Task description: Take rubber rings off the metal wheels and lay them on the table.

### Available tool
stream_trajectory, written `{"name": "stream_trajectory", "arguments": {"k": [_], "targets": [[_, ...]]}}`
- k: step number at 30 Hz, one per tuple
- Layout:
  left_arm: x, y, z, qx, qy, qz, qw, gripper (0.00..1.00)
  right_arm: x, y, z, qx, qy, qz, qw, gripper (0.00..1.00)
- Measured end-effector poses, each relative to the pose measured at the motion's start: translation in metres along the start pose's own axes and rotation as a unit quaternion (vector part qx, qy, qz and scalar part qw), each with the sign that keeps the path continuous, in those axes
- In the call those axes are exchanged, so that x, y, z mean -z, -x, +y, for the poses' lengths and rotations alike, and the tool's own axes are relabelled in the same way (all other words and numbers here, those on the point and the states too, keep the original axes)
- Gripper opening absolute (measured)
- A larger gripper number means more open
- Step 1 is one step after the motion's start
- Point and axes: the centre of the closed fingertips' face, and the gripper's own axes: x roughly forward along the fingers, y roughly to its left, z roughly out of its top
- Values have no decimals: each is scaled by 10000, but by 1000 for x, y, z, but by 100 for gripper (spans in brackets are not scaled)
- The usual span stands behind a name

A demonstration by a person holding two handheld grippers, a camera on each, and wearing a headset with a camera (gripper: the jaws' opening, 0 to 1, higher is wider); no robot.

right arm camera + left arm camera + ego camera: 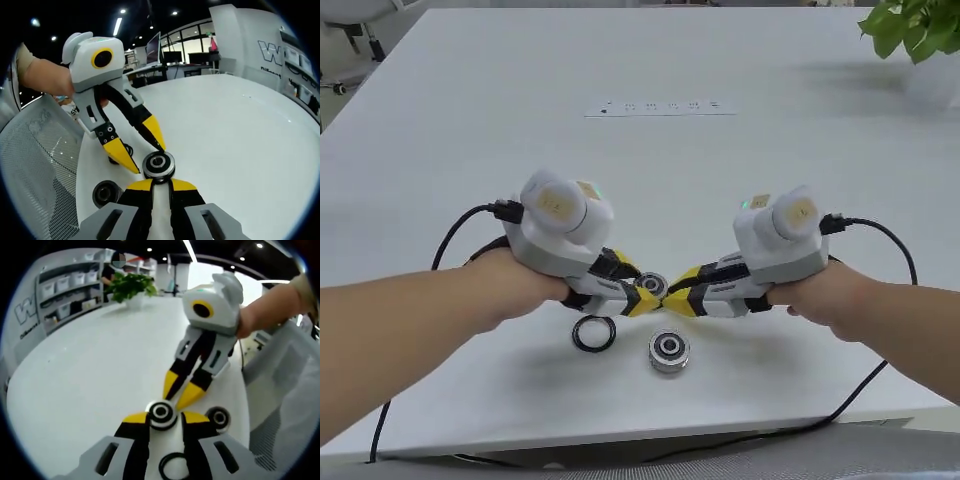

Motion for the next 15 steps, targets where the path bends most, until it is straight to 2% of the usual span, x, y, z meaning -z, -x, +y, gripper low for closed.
{"name": "stream_trajectory", "arguments": {"k": [4,9,15], "targets": [[-1,-1,-2,-12,-71,1,10000,22,0,-1,-1,2,8,-6,10000,8],[-3,-1,-3,-67,116,-45,9999,20,1,-1,-3,-2,-3,-7,10000,8],[-2,0,0,-223,176,-53,9996,14,1,-2,-4,34,-66,-37,10000,8]]}}
